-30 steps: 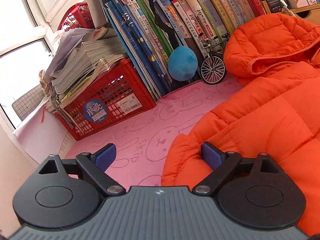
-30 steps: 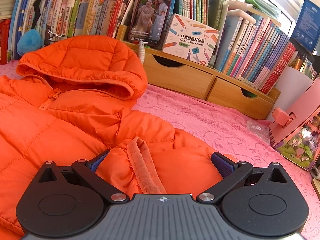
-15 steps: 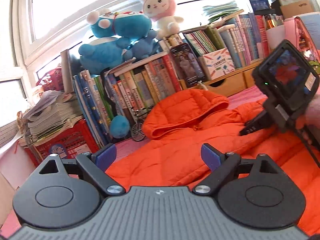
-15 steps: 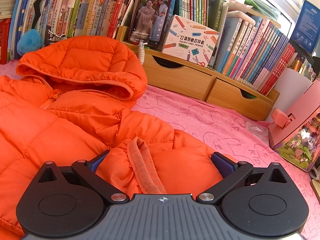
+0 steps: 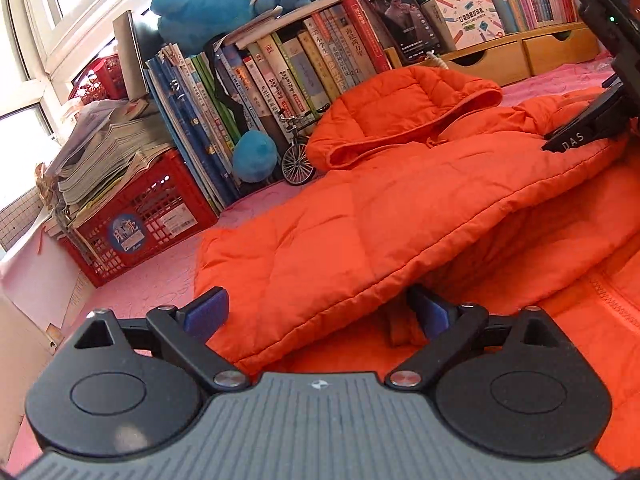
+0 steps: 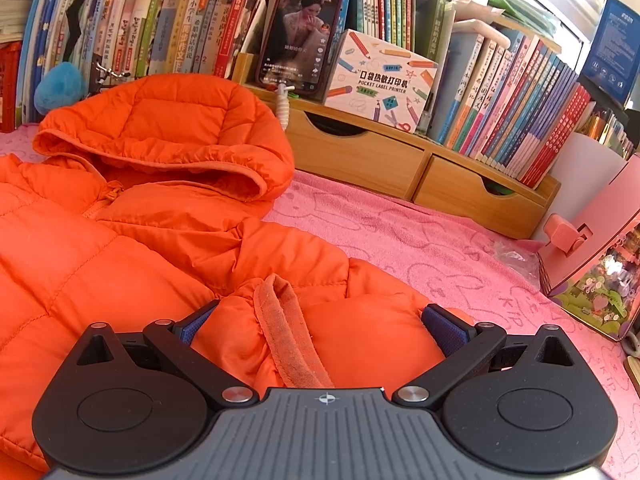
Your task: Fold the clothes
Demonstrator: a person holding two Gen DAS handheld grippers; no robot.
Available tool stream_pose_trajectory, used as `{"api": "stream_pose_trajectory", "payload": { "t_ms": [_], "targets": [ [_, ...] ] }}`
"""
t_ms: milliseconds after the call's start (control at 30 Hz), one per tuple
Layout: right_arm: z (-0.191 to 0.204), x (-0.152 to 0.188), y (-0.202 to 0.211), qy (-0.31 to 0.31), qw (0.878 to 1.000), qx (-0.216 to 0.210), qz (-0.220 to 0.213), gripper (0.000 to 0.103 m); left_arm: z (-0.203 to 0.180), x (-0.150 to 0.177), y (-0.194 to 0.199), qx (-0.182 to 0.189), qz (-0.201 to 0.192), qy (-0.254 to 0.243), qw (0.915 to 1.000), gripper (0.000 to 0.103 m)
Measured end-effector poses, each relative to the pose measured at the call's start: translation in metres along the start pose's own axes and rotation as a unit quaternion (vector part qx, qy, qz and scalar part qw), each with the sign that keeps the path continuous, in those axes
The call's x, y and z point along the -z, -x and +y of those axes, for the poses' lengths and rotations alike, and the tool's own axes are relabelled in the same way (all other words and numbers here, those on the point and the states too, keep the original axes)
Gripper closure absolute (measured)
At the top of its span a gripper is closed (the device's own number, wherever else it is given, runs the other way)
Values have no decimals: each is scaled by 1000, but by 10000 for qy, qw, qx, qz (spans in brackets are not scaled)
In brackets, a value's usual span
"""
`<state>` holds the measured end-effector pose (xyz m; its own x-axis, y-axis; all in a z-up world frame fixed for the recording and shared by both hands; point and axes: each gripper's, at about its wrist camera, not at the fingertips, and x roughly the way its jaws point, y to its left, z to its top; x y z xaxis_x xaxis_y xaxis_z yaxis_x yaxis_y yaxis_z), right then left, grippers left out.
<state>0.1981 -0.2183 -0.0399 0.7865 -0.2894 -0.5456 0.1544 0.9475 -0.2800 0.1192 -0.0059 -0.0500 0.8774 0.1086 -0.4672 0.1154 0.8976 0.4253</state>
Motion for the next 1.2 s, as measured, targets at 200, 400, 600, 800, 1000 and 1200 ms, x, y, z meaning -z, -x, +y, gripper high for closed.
{"api": "stream_pose_trajectory", "payload": {
  "t_ms": [200, 400, 600, 800, 1000, 1200],
  "targets": [
    [0, -2, 1, 1, 10000, -24, -23, 0, -6, 1, -3, -29, 26, -176, 9998, 3],
    [-15, 8, 63, -237, 9939, -452, -981, 1, -3, 0, -5, 33, 59, -123, 9999, 3],
    [18, 42, 151, 935, 9669, -1119, -2096, 0, 2, 0, -7, 124, 96, -10, 9999, 3],
    [59, 47, 126, 1410, 9764, -894, -1368, 0, -2, 1, -6, -35, 77, -121, 9999, 1],
    [10, 65, 92, 1268, 9889, 76, -777, 1, -3, 0, -6, -95, 82, -154, 9998, 1],
    [-55, 101, 81, 1376, 9830, 1019, -661, 1, 0, 1, -7, -9, 110, -69, 9999, 0]
  ]
}}
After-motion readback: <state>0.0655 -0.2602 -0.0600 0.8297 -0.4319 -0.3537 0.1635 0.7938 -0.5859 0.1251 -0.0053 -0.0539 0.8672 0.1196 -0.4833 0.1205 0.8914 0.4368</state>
